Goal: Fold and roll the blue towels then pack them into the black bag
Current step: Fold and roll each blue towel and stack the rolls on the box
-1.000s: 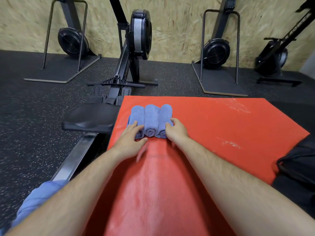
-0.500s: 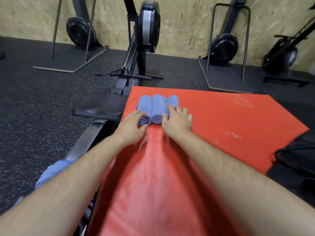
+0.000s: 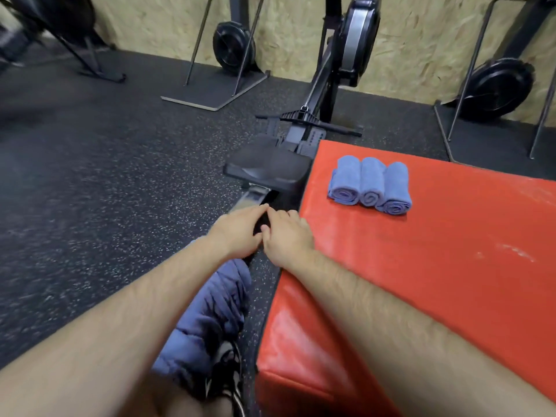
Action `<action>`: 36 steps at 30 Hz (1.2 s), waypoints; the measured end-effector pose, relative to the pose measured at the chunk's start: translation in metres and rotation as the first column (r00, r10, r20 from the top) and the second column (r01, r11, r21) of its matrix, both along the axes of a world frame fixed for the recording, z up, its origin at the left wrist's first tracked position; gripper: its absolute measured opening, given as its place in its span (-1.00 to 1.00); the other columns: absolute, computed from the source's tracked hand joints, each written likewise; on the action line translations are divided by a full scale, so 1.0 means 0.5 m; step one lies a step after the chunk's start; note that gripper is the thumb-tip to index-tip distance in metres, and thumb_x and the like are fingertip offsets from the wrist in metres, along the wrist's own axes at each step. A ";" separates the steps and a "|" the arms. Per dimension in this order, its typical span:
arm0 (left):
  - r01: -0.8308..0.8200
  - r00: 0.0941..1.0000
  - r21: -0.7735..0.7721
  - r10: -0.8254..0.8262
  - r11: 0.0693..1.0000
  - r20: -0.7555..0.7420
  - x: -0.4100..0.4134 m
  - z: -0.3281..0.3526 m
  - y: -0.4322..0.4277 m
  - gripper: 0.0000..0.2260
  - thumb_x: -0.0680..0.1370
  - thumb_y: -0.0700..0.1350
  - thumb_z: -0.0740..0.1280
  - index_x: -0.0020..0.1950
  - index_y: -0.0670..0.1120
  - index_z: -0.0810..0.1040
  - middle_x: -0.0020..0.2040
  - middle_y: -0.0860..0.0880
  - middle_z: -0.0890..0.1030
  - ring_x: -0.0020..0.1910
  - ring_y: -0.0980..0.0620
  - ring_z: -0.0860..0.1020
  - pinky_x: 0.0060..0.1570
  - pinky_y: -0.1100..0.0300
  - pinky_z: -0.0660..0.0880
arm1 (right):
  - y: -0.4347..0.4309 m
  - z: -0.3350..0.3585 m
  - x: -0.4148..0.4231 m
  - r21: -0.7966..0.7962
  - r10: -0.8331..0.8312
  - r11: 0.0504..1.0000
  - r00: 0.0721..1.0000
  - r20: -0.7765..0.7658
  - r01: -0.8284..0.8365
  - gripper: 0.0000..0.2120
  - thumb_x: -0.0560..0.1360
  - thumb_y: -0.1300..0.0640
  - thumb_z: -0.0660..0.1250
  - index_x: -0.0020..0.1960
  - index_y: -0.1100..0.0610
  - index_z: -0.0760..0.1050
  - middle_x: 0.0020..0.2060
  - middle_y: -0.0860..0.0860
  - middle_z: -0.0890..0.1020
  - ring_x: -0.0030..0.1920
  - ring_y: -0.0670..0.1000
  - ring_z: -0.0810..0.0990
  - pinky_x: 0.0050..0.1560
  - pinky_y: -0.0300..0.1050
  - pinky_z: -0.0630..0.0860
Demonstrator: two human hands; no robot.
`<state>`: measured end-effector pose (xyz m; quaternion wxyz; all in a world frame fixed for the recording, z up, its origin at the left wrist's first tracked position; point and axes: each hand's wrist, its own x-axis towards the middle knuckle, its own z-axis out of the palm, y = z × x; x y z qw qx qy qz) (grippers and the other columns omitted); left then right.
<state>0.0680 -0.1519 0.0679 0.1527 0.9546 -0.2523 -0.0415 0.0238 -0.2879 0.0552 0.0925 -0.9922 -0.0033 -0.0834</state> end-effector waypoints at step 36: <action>0.074 0.879 0.601 0.232 0.796 -0.416 0.025 -0.125 0.350 -0.61 0.51 -0.04 0.48 0.29 -0.11 0.54 0.21 -0.09 0.60 0.02 -0.07 0.54 -0.25 0.26 0.45 | 0.292 -0.154 0.065 0.368 0.188 0.929 0.898 -0.398 -0.032 -0.82 0.45 0.17 0.26 -0.05 -0.10 0.48 0.02 -0.07 0.63 0.10 0.05 0.59 0.15 -0.04 0.54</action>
